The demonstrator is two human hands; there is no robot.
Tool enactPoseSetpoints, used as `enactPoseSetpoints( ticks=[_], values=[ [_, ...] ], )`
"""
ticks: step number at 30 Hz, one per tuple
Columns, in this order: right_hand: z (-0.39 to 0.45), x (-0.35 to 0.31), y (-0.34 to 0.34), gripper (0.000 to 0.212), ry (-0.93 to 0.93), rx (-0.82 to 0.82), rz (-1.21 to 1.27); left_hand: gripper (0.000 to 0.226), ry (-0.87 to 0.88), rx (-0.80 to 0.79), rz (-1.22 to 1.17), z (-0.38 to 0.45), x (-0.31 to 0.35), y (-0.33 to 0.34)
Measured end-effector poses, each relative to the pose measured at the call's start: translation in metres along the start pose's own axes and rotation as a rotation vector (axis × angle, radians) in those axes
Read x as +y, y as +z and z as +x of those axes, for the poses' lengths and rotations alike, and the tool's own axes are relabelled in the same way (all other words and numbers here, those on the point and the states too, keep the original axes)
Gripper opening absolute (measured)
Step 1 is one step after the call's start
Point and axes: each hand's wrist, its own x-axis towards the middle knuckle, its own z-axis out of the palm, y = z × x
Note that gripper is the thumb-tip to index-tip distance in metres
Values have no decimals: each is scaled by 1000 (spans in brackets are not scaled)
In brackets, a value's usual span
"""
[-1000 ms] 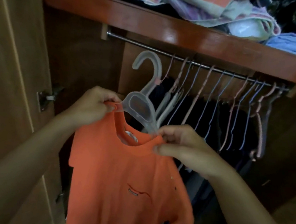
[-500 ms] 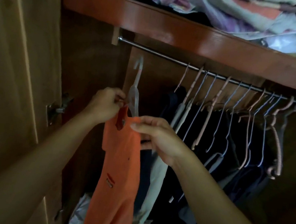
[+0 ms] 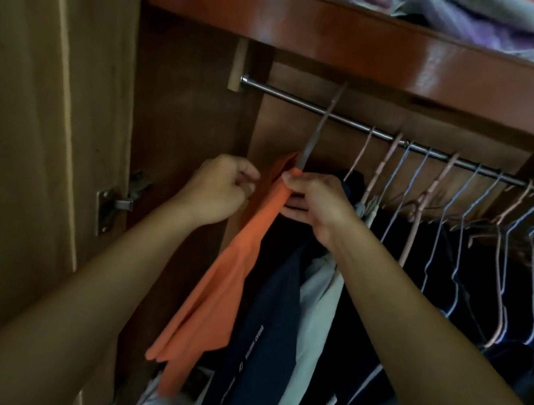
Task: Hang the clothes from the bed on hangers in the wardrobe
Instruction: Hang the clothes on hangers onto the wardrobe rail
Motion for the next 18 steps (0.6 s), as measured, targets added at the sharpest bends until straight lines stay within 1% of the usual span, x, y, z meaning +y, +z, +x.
enactPoseSetpoints(
  ticks=[2,5,8,13,15,18],
  values=[
    [12,-5,-8,20,-11,39,-19,23,17,-11,6,3,1,6],
    [31,-13,-19,2,-22,97,-24,24,31,-26,15,8,4,13],
    [48,-17,-27,12,12,123,-42,25,31,-31,9,12,6,18],
    [62,-10,-33,16,51,152,-103,23,29,-46,-9,16,11,25],
    [65,-7,-37,15,65,163,-123,23,27,-49,-9,16,14,26],
    [68,-6,-41,7,95,154,-167,23,20,-54,-22,19,16,26]
  ],
)
